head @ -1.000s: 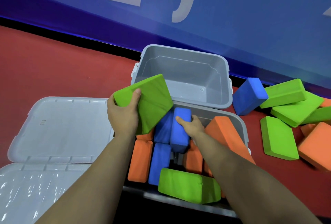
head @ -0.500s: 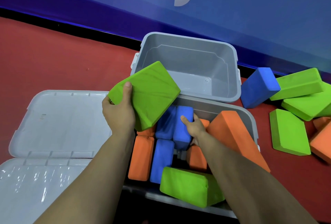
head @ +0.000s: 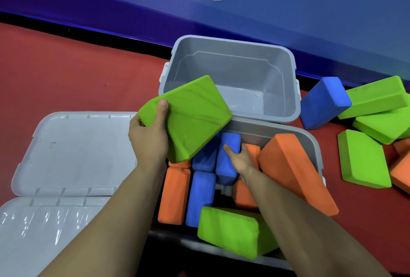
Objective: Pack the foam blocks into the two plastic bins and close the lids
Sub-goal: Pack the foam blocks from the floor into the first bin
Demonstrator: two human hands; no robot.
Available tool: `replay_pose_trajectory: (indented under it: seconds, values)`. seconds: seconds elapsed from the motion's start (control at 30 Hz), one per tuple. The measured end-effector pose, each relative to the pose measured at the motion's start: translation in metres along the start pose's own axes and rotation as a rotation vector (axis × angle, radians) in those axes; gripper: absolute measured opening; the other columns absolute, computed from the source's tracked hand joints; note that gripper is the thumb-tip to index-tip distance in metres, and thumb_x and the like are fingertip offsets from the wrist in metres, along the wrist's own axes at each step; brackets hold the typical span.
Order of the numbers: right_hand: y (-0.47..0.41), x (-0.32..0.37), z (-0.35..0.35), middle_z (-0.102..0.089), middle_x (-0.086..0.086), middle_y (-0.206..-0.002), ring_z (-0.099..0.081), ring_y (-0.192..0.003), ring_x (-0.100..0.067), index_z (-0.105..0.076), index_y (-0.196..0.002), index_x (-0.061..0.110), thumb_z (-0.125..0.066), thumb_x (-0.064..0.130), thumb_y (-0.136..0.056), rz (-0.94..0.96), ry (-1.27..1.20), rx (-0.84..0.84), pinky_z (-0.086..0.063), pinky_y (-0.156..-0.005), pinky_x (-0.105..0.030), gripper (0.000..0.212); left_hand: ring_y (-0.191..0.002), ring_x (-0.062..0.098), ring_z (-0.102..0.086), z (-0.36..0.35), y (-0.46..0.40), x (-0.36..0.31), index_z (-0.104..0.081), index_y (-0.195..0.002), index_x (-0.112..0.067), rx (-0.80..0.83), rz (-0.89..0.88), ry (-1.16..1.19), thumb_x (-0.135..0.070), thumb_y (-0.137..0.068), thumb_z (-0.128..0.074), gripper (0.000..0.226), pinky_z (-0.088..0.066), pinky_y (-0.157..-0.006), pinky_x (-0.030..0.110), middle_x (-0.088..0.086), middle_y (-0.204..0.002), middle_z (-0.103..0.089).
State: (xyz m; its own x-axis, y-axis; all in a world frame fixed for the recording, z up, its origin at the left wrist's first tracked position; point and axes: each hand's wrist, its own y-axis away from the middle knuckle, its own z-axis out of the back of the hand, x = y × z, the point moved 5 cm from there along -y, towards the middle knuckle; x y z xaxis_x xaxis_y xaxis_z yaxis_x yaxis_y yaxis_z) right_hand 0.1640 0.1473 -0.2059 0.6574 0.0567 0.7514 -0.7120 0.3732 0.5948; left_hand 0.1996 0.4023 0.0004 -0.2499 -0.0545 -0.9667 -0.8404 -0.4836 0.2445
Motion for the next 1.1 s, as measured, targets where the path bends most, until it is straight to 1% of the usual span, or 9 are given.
replay_pose_trajectory:
  seconds: [0.13, 0.23, 0.3, 0.37, 0.47, 0.53, 0.73, 0.93, 1.1]
  values:
    - [0.041, 0.019, 0.019, -0.039, -0.016, -0.158, -0.041, -0.143, -0.031, -0.017, -0.156, -0.002, -0.073, 0.062, -0.081, -0.070, 0.232, -0.026, -0.036, -0.115, -0.038, 0.114, -0.094, 0.008, -0.072, 0.001, -0.004, -0.006, -0.072, -0.113, -0.016, 0.011, 0.004, 0.017, -0.061, -0.072, -0.080, 0.062, -0.060, -0.084, 0.031, -0.004, -0.104, -0.076]
    - [0.086, 0.036, 0.035, -0.061, -0.014, -0.134, -0.058, -0.124, -0.029, -0.047, -0.140, -0.002, -0.072, 0.071, -0.076, -0.088, 0.424, 0.020, -0.047, -0.097, -0.034, 0.100, -0.097, 0.009, -0.072, 0.003, 0.001, -0.015, -0.070, -0.117, -0.016, 0.031, -0.003, 0.016, -0.066, -0.069, -0.079, 0.070, -0.060, -0.087, 0.033, -0.004, -0.107, -0.075]
    - [0.119, 0.047, 0.034, -0.066, -0.004, -0.094, -0.064, -0.091, -0.022, -0.068, -0.103, 0.011, -0.069, 0.074, -0.076, -0.040, 0.633, 0.215, -0.047, -0.075, -0.032, 0.069, -0.096, 0.009, -0.072, 0.004, 0.008, -0.022, -0.069, -0.119, -0.014, 0.055, -0.005, 0.034, -0.062, -0.073, -0.080, 0.067, -0.060, -0.086, 0.031, -0.002, -0.109, -0.075]
    - [0.150, 0.053, 0.026, -0.064, -0.001, -0.086, -0.061, -0.081, -0.017, -0.069, -0.087, 0.017, -0.063, 0.076, -0.080, 0.019, 0.874, 0.458, -0.045, -0.069, -0.028, 0.060, -0.095, 0.008, -0.071, 0.007, 0.016, -0.028, -0.067, -0.120, -0.013, 0.064, -0.014, 0.042, -0.055, -0.077, -0.081, 0.062, -0.059, -0.084, 0.028, -0.001, -0.109, -0.075]
    - [0.180, 0.048, 0.011, -0.064, -0.002, -0.129, -0.061, -0.117, -0.021, -0.066, -0.127, 0.011, -0.061, 0.080, -0.077, 0.068, 1.139, 0.612, -0.048, -0.100, -0.033, 0.085, -0.095, 0.007, -0.072, 0.015, 0.023, -0.036, -0.067, -0.118, -0.015, 0.073, -0.017, 0.064, -0.054, -0.076, -0.082, 0.059, -0.059, -0.088, 0.032, -0.004, -0.106, -0.075]
    - [0.190, 0.039, 0.002, -0.064, -0.003, -0.129, -0.063, -0.114, -0.024, -0.062, -0.132, 0.013, -0.067, 0.084, -0.067, 0.041, 1.252, 0.637, -0.051, -0.095, -0.033, 0.096, -0.096, 0.008, -0.072, 0.021, 0.027, -0.038, -0.066, -0.119, -0.016, 0.083, -0.012, 0.075, -0.055, -0.074, -0.083, 0.062, -0.059, -0.090, 0.035, -0.005, -0.106, -0.074]
    - [0.197, 0.025, 0.007, -0.064, -0.003, -0.129, -0.064, -0.109, -0.027, -0.057, -0.133, 0.009, -0.077, 0.081, -0.056, 0.044, 1.398, 0.564, -0.053, -0.092, -0.035, 0.107, -0.097, 0.010, -0.072, 0.031, 0.038, -0.039, -0.065, -0.122, -0.014, 0.114, -0.012, 0.061, -0.061, -0.069, -0.082, 0.073, -0.059, -0.091, 0.038, -0.003, -0.107, -0.074]
    - [0.196, 0.046, 0.028, -0.068, -0.003, -0.092, -0.062, -0.082, -0.027, -0.060, -0.084, 0.019, -0.072, 0.082, -0.061, 0.240, 1.405, 0.521, -0.049, -0.068, -0.034, 0.068, -0.097, 0.010, -0.072, 0.028, 0.039, -0.041, -0.066, -0.121, -0.013, 0.126, -0.012, 0.066, -0.059, -0.071, -0.082, 0.070, -0.059, -0.090, 0.038, -0.002, -0.107, -0.075]
    - [0.190, 0.058, 0.066, -0.073, 0.009, -0.080, -0.070, -0.075, -0.012, -0.072, -0.084, 0.025, -0.079, 0.067, -0.070, 0.230, 1.120, 0.514, -0.053, -0.067, -0.025, 0.045, -0.097, 0.011, -0.072, 0.026, 0.037, -0.041, -0.067, -0.120, -0.014, 0.120, -0.022, 0.072, -0.066, -0.065, -0.080, 0.077, -0.059, -0.091, 0.039, -0.002, -0.108, -0.075]
